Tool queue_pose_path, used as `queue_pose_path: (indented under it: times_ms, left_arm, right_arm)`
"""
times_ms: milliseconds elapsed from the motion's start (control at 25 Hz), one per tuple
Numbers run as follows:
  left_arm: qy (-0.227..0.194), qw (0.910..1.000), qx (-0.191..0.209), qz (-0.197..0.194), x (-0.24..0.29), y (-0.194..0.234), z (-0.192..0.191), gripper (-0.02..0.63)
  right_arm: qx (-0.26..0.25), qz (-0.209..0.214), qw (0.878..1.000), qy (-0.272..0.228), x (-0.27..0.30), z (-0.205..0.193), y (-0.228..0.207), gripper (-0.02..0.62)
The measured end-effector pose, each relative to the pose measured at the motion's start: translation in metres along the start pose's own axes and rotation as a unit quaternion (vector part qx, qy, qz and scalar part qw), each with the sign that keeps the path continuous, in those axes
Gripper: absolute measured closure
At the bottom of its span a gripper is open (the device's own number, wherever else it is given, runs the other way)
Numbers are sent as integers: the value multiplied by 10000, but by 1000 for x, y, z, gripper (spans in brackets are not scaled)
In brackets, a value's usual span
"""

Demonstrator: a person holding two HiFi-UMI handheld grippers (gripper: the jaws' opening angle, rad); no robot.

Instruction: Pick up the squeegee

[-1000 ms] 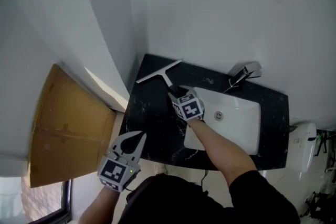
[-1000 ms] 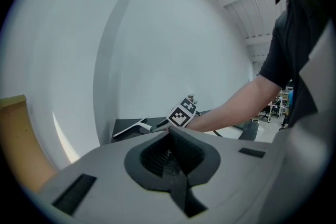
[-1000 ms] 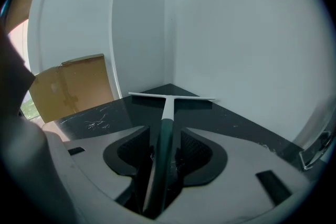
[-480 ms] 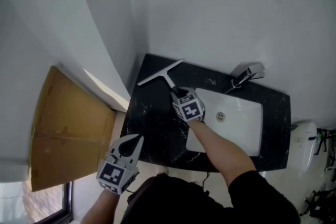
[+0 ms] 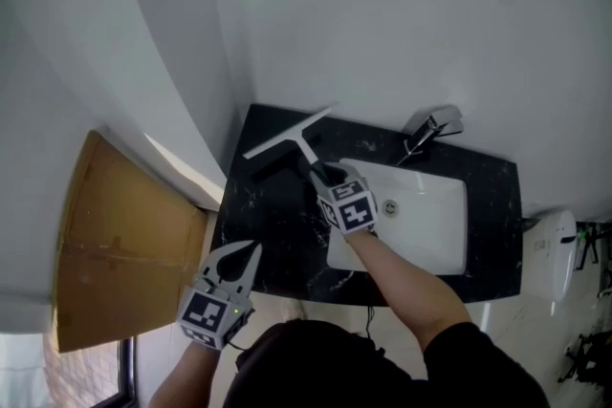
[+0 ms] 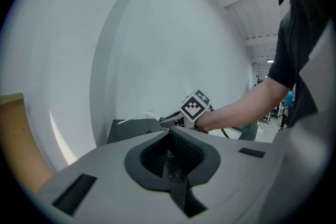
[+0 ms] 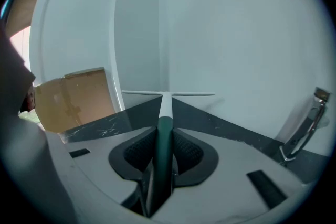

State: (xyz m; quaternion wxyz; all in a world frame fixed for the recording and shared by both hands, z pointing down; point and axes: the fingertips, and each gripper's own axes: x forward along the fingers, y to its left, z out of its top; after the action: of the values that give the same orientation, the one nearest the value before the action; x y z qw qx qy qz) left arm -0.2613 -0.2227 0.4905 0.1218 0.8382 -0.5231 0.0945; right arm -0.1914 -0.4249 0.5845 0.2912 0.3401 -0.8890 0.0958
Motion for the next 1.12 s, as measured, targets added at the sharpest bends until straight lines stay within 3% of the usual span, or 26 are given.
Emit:
queue_pose_path:
  times_ms: [440,800,1120]
  left_arm:
    - [-279,9982,274,-445,17,-97,20,611]
    - [-344,9971,417,-527,13,-222,18,611]
    - [-257,9979,321,-509,-2,-324,-6,611]
  right_arm:
    - [98,-187,9956,-915,-195,-17,-9,494]
    - [217,-504,9906,-1251,-365,-96,-37,494]
    - [399,-577,9887,-1325,-467,-164,-48,494]
